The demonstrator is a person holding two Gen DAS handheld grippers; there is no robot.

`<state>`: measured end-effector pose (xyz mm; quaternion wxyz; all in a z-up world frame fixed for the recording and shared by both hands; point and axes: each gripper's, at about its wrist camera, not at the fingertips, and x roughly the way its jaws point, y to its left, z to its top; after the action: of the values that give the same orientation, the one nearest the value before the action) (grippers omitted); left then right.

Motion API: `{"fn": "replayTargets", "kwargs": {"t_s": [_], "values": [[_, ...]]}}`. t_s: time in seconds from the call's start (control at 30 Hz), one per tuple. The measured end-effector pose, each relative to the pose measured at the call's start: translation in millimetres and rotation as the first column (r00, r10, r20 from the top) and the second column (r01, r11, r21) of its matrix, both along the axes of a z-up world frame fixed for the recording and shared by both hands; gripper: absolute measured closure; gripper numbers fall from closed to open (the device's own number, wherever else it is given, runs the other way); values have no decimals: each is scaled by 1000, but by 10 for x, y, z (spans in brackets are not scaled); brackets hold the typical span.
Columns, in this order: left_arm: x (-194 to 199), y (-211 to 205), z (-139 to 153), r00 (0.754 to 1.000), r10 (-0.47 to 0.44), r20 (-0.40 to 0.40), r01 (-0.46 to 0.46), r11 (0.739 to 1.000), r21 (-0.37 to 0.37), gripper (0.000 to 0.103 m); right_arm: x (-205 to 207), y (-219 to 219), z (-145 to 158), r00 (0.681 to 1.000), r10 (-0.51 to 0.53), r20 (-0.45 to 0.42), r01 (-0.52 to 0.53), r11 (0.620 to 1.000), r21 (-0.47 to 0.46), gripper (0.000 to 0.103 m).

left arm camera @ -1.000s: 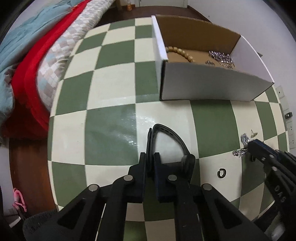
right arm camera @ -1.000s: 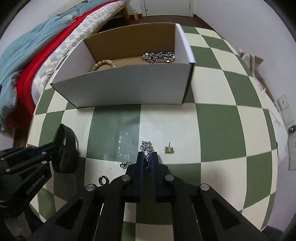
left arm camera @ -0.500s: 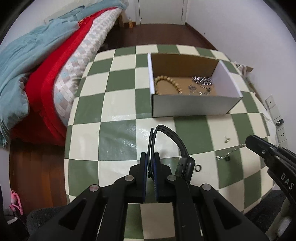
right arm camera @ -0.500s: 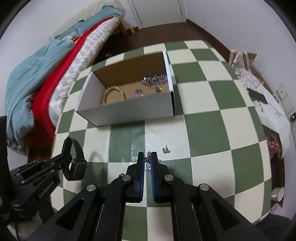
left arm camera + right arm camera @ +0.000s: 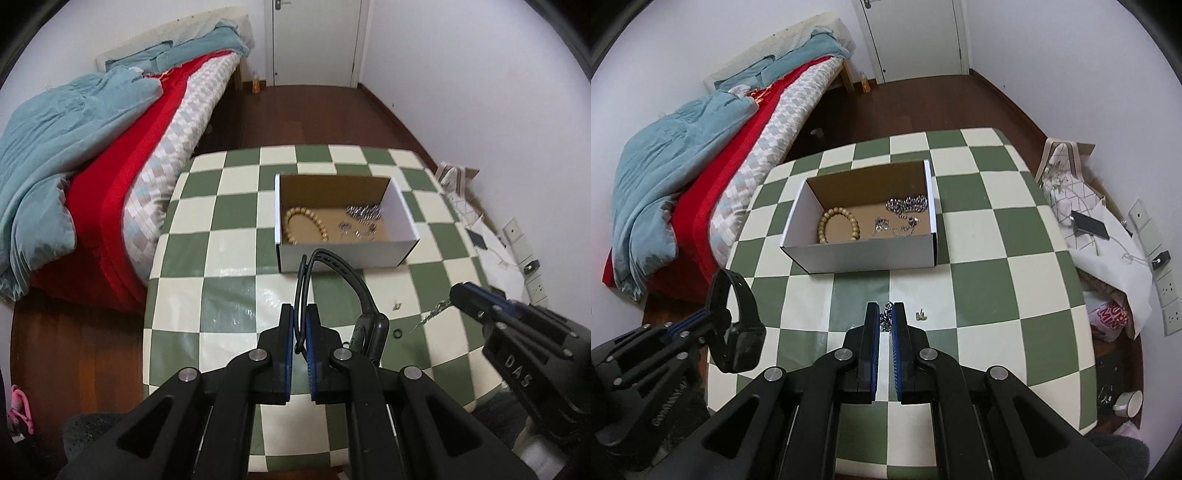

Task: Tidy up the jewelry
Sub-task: 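Lift the black watch band with the left gripper while the right gripper grasps a silver earring, then carry the watch and earring into the white box and open both grippers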

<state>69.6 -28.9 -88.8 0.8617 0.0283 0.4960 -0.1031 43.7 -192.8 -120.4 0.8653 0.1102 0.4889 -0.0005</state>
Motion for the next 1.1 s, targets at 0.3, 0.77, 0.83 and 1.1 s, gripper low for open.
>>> {"fn": "replayTargets", "kwargs": {"t_s": [0.3, 0.77, 0.83, 1.1], "values": [[148, -15, 337, 999, 9, 43, -6, 999, -53, 100, -56, -12, 372, 998, 12, 61, -12, 1000, 2, 96], [1188, -194, 131, 992, -37, -118, 20, 991, -136, 100, 812, -134, 628, 997, 23, 69, -29, 995, 95, 96], [1312, -251, -8, 986, -52, -161, 29, 989, -143, 99, 969, -149, 555, 998, 26, 51, -31, 994, 103, 96], [1744, -416, -555, 957, -68, -283, 36, 992, -117, 99, 1470, -246, 89, 998, 34, -50, -27, 989, 145, 96]]}}
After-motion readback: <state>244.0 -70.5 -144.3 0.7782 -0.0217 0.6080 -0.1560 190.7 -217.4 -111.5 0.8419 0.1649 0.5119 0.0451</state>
